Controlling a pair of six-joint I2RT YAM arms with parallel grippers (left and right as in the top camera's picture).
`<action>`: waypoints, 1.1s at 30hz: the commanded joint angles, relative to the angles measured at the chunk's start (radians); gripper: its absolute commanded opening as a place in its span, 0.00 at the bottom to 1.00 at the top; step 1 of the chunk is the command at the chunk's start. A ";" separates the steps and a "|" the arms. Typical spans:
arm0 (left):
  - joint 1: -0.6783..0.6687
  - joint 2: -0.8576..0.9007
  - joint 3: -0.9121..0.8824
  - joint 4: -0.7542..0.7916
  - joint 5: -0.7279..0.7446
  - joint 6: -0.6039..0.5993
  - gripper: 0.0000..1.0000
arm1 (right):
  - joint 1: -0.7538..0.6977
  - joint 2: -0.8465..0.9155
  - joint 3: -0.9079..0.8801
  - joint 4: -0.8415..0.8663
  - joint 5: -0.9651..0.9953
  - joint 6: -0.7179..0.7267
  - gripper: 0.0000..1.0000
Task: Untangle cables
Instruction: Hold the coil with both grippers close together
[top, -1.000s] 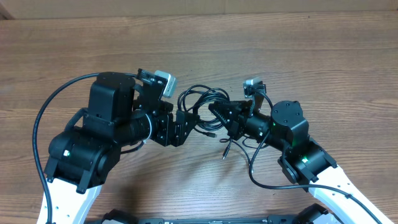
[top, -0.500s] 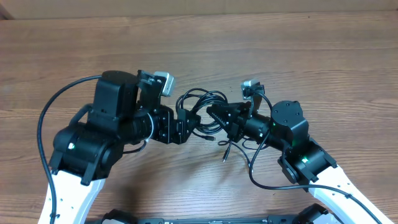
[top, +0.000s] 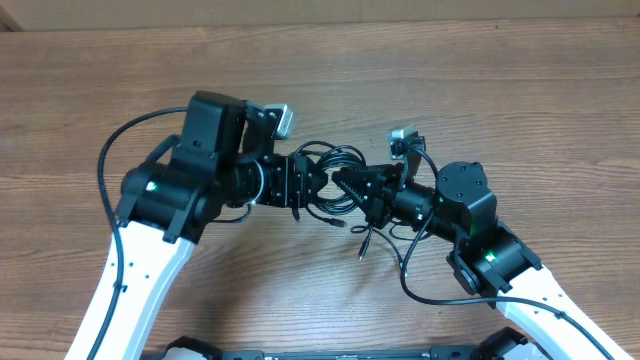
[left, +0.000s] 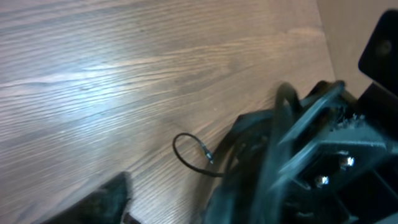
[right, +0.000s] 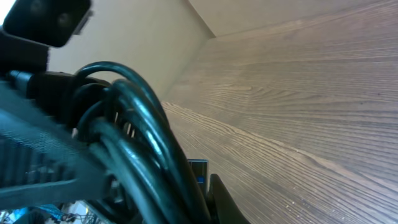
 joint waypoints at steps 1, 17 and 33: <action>-0.005 0.024 0.002 0.010 0.026 -0.016 0.42 | 0.005 -0.011 0.013 0.015 0.011 -0.008 0.06; 0.020 0.018 0.080 0.011 -0.010 -0.021 0.59 | 0.005 -0.011 0.013 -0.011 0.014 -0.007 0.06; 0.024 0.020 0.148 -0.143 -0.166 -0.012 0.49 | 0.005 -0.011 0.013 -0.011 0.013 -0.007 0.06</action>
